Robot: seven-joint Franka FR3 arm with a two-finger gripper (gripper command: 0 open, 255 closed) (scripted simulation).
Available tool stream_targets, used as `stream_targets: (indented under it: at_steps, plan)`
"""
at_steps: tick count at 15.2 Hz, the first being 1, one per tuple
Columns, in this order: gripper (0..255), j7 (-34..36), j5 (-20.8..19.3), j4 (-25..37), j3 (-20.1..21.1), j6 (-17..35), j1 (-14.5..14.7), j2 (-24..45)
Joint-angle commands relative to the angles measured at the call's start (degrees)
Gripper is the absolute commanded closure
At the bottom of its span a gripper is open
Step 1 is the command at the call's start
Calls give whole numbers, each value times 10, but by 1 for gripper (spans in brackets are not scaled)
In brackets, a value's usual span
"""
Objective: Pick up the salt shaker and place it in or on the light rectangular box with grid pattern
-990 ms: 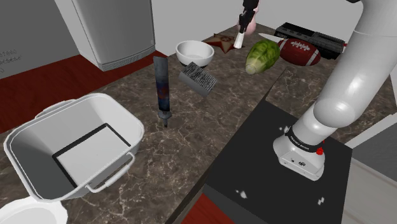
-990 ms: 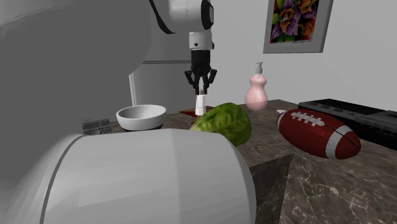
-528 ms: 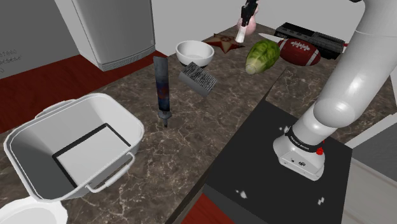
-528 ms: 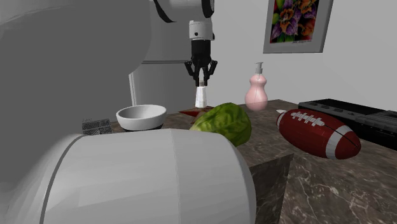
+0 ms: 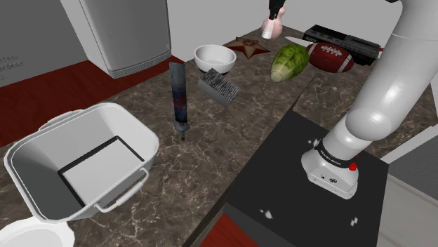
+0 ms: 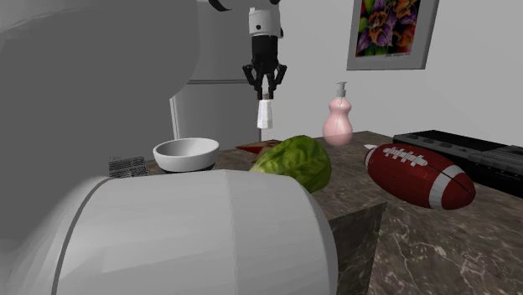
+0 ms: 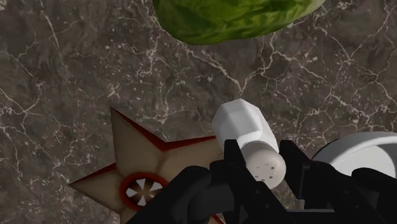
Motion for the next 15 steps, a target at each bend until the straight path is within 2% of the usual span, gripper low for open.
stream_targets:
  at_steps: [1, 8, 15]
  plan:
    - [255, 0, 0, 13, 0, -12, -1, 1]
    - [255, 98, -27, -44, 34, -10, 64, -59]
    - [255, 194, -40, -63, 75, -19, 119, -89]
